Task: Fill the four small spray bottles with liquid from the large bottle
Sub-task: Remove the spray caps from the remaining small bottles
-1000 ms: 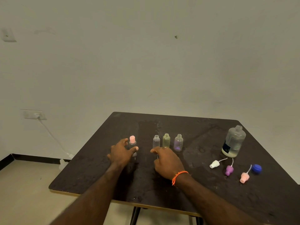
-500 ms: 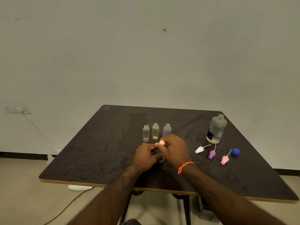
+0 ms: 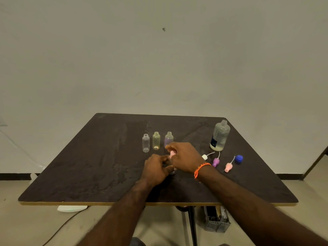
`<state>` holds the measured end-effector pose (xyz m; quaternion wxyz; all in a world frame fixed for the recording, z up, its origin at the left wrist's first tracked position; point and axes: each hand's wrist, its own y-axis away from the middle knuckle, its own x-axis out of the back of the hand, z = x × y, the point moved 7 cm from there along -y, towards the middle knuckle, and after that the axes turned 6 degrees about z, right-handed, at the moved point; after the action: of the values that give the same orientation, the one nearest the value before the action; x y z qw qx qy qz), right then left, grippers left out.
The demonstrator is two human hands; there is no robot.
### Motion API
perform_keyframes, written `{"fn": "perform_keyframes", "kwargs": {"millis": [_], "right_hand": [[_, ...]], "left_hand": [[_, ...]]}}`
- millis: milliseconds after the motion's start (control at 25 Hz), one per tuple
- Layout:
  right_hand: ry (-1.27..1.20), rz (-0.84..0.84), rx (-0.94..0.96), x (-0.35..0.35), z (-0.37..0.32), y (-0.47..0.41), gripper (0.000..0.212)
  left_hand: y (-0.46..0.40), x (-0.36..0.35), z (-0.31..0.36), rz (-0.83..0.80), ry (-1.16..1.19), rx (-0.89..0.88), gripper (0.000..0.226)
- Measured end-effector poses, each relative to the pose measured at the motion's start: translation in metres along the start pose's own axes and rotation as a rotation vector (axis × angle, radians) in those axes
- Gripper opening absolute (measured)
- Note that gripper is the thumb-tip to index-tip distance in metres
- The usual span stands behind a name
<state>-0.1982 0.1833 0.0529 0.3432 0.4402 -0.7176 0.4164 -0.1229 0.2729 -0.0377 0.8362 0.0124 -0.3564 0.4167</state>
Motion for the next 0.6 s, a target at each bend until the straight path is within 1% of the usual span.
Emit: {"fn": "perform_keyframes", "kwargs": {"millis": [80, 160, 240, 280, 360, 400, 440, 480, 560, 600], "right_hand": [[0.051, 0.055, -0.067, 0.004, 0.001, -0.003, 0.037], [0.132, 0.107, -0.111, 0.007, 0.003, -0.005, 0.029], [0.121, 0.053, -0.078, 0.005, 0.002, -0.007, 0.018], [0.071, -0.004, -0.042, 0.002, -0.002, -0.006, 0.016], [-0.008, -0.104, 0.034, -0.001, -0.012, -0.003, 0.029], [-0.014, -0.103, 0.046, -0.003, -0.014, -0.002, 0.037], [0.006, -0.063, 0.028, -0.002, -0.012, -0.001, 0.042], [0.043, -0.011, -0.014, -0.001, -0.007, -0.001, 0.043], [0.147, 0.033, -0.101, 0.003, 0.004, -0.002, 0.035], [0.17, 0.007, -0.11, 0.001, 0.008, -0.002, 0.03]], "left_hand": [[0.001, -0.001, 0.0, 0.026, 0.024, 0.006, 0.039], [0.0, 0.0, 0.0, 0.042, -0.003, 0.009, 0.047], [-0.002, -0.001, 0.0, 0.037, -0.023, -0.007, 0.047], [-0.003, -0.001, -0.001, 0.033, -0.016, -0.009, 0.046], [-0.003, -0.002, -0.003, 0.031, 0.004, -0.017, 0.036], [-0.003, -0.002, -0.001, 0.03, 0.006, -0.03, 0.027], [-0.002, -0.002, 0.001, 0.032, -0.002, -0.039, 0.018], [-0.002, -0.001, 0.001, 0.036, -0.007, -0.042, 0.013], [-0.002, 0.0, 0.002, 0.037, -0.025, -0.017, 0.015], [-0.002, 0.0, 0.003, 0.029, -0.033, -0.015, 0.017]]}}
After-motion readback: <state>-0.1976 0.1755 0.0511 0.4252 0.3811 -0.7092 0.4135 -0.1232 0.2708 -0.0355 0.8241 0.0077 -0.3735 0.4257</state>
